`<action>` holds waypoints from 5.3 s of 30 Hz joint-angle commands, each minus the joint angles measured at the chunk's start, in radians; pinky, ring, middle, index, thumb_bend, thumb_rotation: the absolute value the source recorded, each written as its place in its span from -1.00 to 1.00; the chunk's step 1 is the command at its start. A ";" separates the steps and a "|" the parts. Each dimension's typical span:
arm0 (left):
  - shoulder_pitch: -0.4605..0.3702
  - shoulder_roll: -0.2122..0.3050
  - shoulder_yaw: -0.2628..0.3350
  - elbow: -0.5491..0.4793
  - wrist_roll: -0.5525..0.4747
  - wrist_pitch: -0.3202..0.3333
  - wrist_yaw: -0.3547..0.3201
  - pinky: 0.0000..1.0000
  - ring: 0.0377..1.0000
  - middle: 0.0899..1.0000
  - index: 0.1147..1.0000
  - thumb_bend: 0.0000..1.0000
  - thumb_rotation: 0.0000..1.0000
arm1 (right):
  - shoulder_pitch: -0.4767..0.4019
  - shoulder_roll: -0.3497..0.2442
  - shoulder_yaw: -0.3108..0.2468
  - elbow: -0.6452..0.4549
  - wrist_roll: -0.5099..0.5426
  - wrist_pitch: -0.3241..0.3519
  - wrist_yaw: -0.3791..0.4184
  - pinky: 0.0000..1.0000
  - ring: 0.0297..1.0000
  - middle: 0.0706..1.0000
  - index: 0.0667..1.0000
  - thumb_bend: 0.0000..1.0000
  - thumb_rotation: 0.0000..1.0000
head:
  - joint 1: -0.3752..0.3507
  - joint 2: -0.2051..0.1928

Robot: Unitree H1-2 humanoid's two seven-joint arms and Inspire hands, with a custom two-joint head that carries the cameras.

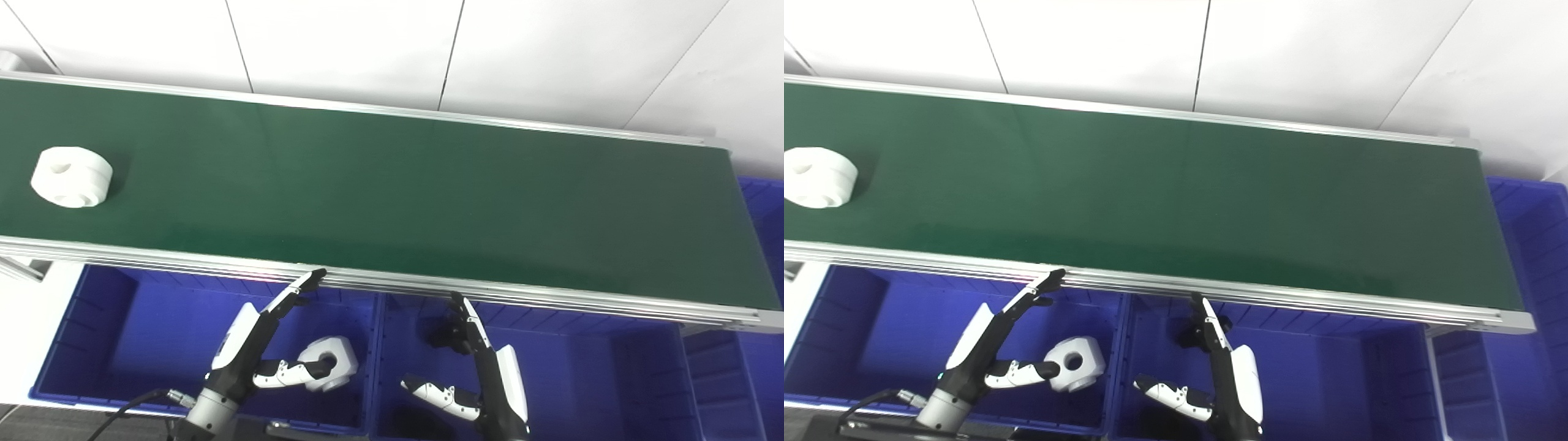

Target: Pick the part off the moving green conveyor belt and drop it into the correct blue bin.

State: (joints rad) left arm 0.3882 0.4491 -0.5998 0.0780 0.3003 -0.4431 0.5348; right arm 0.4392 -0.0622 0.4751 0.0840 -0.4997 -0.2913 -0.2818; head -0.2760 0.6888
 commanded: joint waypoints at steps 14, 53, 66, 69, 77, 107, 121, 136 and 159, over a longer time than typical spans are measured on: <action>-0.005 0.032 0.023 -0.016 -0.059 -0.027 -0.008 0.61 0.74 0.81 0.80 0.44 0.67 | -0.010 0.124 0.072 0.018 -0.059 0.004 -0.008 0.49 0.67 0.76 0.87 0.93 0.10 | -0.078 0.002; -0.046 0.009 -0.066 0.061 0.002 -0.027 0.080 0.51 0.67 0.73 0.71 0.43 0.70 | -0.041 0.080 0.047 0.128 -0.048 -0.136 -0.043 0.53 0.66 0.75 0.89 0.86 0.08 | 0.281 -0.177; -0.100 0.010 -0.166 0.105 -0.009 -0.027 0.186 0.38 0.53 0.60 0.59 0.38 0.61 | -0.083 0.037 0.061 0.194 -0.028 -0.178 -0.086 0.58 0.68 0.76 0.96 0.81 0.07 | 0.468 -0.267; -0.108 0.026 -0.178 0.060 -0.014 -0.027 0.191 0.38 0.52 0.58 0.55 0.48 0.64 | -0.092 0.027 0.073 0.200 -0.016 -0.178 -0.097 0.57 0.66 0.75 0.95 0.82 0.07 | 0.489 -0.269; -0.141 0.072 -0.101 -0.166 0.005 -0.027 0.143 0.33 0.51 0.56 0.50 0.48 0.66 | -0.125 0.000 0.121 0.221 0.007 -0.179 -0.148 0.55 0.65 0.75 0.95 0.81 0.01 | 0.539 -0.279; -0.323 0.080 0.599 -0.343 0.121 0.419 -0.532 0.74 0.88 0.93 0.94 0.43 -0.13 | -0.131 -0.067 0.171 0.132 0.047 -0.178 -0.183 0.73 0.71 0.81 1.00 0.79 -0.03 | 0.709 -0.156; -0.465 0.144 0.541 -0.182 0.289 0.584 -0.708 0.83 0.87 0.89 0.92 0.69 -0.51 | -0.132 -0.084 0.168 0.114 0.066 -0.178 -0.173 0.91 0.77 0.85 1.00 0.78 -0.03 | 0.729 -0.136; -0.497 0.174 0.429 -0.115 0.225 0.683 -1.019 0.85 0.92 0.91 0.90 0.90 -0.75 | -0.113 -0.085 0.147 0.088 0.058 -0.178 -0.152 0.97 0.78 0.86 1.00 0.69 0.00 | 0.729 -0.115; -0.334 0.108 0.516 -0.259 0.132 0.514 -0.758 -0.27 -0.28 -0.18 -0.03 -0.01 -1.00 | -0.048 -0.057 0.112 -0.005 0.021 -0.173 -0.109 0.88 0.76 0.86 1.00 0.48 0.11 | 0.544 0.070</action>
State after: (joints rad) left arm 0.0502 0.5407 -0.1135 -0.1345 0.4584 0.1254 -0.2547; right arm 0.3751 -0.1405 0.5822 0.1224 -0.4588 -0.4207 -0.4019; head 0.3085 0.7254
